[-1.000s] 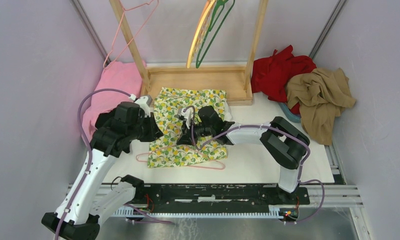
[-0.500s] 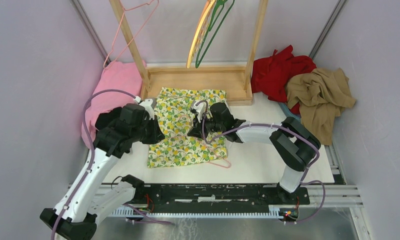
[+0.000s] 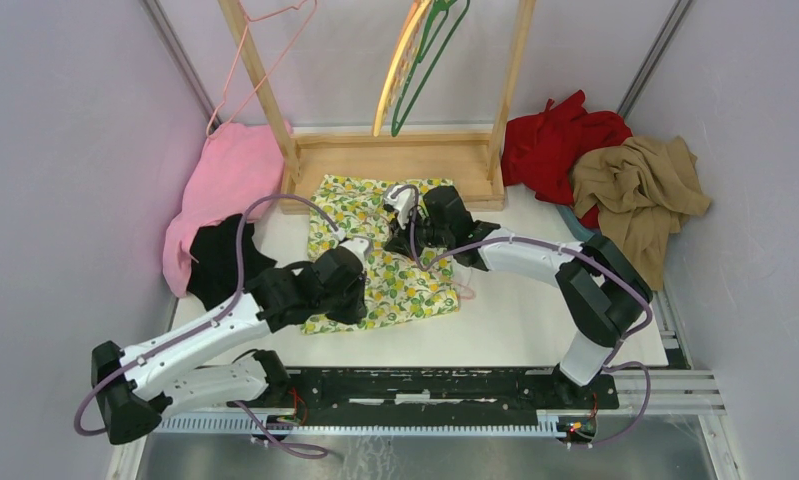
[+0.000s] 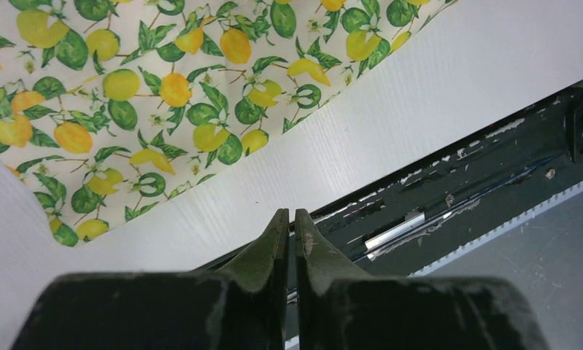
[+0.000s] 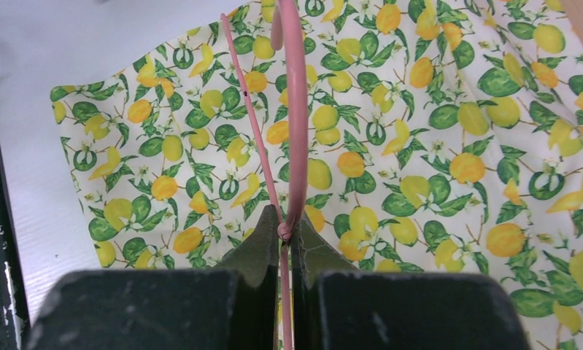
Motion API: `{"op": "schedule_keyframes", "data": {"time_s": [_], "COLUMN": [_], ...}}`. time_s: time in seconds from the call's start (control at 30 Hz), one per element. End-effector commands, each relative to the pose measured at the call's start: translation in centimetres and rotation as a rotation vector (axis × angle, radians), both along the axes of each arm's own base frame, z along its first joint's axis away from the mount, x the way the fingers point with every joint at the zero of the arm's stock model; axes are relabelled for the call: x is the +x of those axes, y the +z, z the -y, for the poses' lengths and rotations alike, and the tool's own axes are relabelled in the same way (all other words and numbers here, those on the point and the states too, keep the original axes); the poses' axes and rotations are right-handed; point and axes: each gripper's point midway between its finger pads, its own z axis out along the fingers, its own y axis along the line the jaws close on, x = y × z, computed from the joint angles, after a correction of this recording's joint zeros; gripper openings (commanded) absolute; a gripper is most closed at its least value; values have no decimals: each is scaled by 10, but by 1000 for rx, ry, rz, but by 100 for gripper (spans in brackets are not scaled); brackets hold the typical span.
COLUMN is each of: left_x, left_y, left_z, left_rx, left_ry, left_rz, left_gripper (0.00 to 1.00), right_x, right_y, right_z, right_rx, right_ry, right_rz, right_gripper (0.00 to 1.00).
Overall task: Place the skirt on the hanger
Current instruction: Hang the skirt on the hanger.
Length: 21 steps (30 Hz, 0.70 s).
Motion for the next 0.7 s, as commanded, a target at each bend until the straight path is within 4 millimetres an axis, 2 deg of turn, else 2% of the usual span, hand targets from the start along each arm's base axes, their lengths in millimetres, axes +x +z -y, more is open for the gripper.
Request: {"op": "schedule_keyframes", "data": {"time_s": [0.0, 0.13, 0.27, 0.37, 0.47, 0.67], "left_x": [8, 8, 21, 31, 37, 45], "left_y": [0, -20, -31, -41, -54, -93], "left_z": [31, 48, 52, 54, 57, 55], "left_rx": [-73, -17, 44, 78, 101, 174], "left_ry": [62, 58, 94, 123, 125, 141], "left_rz": [60, 104, 198, 252, 283, 307], "left_gripper": [13, 17, 28, 32, 33, 34], "right_x": [13, 14, 13, 15, 16, 22], "right_y": [-28, -25, -20, -17, -14, -13], "right_z": [26, 23, 19, 19, 18, 14], "right_rx": [-167, -138, -115, -95, -84, -83], "right_ry": [-39, -33, -21, -21, -14, 13], "right_rz": [19, 6, -12, -20, -19, -16], "right_gripper": [1, 1, 1, 1, 1, 1]}}
